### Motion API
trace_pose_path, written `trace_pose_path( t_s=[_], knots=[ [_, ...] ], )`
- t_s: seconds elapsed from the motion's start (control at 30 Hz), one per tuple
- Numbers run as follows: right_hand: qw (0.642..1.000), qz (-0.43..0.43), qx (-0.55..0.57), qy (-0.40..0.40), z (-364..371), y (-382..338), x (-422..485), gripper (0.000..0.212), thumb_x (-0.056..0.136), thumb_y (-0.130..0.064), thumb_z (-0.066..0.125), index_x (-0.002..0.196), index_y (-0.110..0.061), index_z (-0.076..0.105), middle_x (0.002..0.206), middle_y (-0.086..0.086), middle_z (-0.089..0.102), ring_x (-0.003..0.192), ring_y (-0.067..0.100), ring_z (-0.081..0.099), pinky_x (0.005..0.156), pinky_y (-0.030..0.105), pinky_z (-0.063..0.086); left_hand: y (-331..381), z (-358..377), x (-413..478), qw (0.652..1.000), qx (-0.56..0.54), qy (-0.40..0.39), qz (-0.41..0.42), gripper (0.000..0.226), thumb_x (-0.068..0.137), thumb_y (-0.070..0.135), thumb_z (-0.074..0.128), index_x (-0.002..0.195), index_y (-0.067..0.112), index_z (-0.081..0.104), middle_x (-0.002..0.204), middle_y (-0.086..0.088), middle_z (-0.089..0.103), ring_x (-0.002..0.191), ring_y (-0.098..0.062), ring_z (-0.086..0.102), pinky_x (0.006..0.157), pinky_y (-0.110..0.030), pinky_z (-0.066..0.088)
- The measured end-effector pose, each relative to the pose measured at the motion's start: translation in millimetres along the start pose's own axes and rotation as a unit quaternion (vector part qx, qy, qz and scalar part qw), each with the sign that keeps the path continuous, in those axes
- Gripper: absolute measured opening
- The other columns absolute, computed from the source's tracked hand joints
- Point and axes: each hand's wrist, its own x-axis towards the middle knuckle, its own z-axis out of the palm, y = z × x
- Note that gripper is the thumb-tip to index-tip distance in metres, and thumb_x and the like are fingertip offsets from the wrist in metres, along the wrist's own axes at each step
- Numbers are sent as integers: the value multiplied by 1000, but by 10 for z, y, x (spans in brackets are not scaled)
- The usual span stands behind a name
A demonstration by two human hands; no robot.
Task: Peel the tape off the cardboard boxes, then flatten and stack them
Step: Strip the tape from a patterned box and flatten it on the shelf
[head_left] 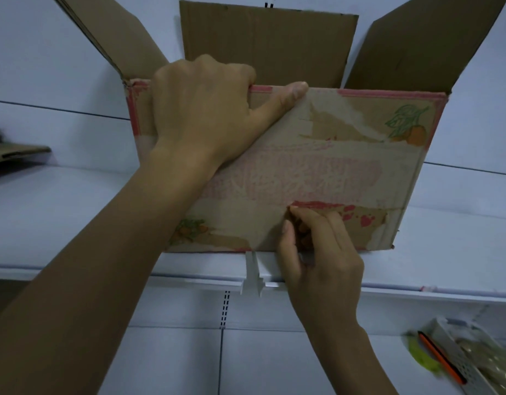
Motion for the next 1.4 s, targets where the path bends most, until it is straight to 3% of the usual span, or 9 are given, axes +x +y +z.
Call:
trace_pose_path(
  t_s=[0.1, 0.3, 0.4, 0.5, 0.73, 0.9, 1.0, 1.2, 1.4],
  knots=[
    [1000, 5, -12, -8, 7, 6, -9, 21, 87, -17, 61, 68, -8, 63, 74, 3, 55, 63, 14, 48, 56, 18, 37, 0, -3, 0, 1000, 4, 0, -1, 76, 82, 81, 15, 70, 19, 58, 52, 1, 39, 59, -22, 47, 57, -32, 27],
    [999, 7, 3, 31, 12, 12, -38, 29, 88, -17, 65, 113, -2, 68, 83, 6, 60, 66, 12, 52, 61, 18, 47, -5, 2, -10, 1000, -9, 12, 2, 75, 83, 81, 17, 66, 18, 55, 52, 0, 40, 57, -22, 47, 57, -30, 27],
    [1000, -2, 1, 30, 22, 22, -51, 22, 89, -15, 66, 106, -4, 72, 77, 5, 60, 59, 15, 52, 53, 25, 46, 6, -13, -11, 1000, 0, 10, -4, 75, 83, 81, 17, 65, 18, 54, 50, 2, 35, 56, -21, 43, 54, -27, 19],
    [998, 46, 25, 39, 18, -6, -12, 16, 86, -15, 69, 100, -10, 74, 80, 0, 66, 66, 7, 56, 61, 17, 48, 6, -11, -16, 1000, 1, 11, -9, 75, 83, 81, 18, 66, 18, 56, 50, 3, 34, 55, -20, 43, 52, -27, 16],
    [980, 183, 23, 67, 106, -198, 57, 6, 89, -28, 63, 85, -24, 65, 79, -14, 59, 66, 4, 51, 56, 11, 40, -1, 16, -5, 1000, -2, 3, -10, 78, 82, 82, 14, 68, 18, 56, 54, -1, 40, 59, -23, 46, 58, -32, 27],
    [985, 145, -76, 49, 177, -228, 82, 15, 92, -25, 50, 82, -16, 56, 78, -3, 53, 62, 14, 47, 59, 28, 37, 11, 11, -15, 1000, 0, 6, -13, 76, 82, 81, 16, 73, 18, 58, 57, -3, 43, 62, -22, 47, 59, -33, 26],
    [993, 110, -39, 18, 143, -171, 48, 13, 93, -21, 48, 83, -14, 55, 81, -2, 51, 66, 14, 47, 57, 32, 41, 7, 8, -13, 1000, -5, 10, -12, 77, 83, 80, 17, 73, 17, 59, 60, -4, 48, 62, -22, 49, 59, -33, 29],
    [986, 134, 95, 42, 53, -130, -17, 21, 86, -23, 68, 103, -10, 66, 92, -2, 57, 76, 1, 51, 68, 10, 47, 18, -29, -21, 1000, 1, 11, -18, 76, 84, 79, 20, 70, 16, 59, 53, 0, 39, 59, -23, 46, 55, -30, 25],
    [983, 152, 51, 90, 157, -186, 23, 7, 88, -21, 66, 86, -16, 71, 85, -5, 63, 71, 4, 54, 58, 15, 45, 25, -32, -21, 1000, 2, 14, -18, 78, 83, 80, 19, 76, 17, 65, 59, -3, 51, 61, -22, 51, 57, -30, 28]
  ],
)
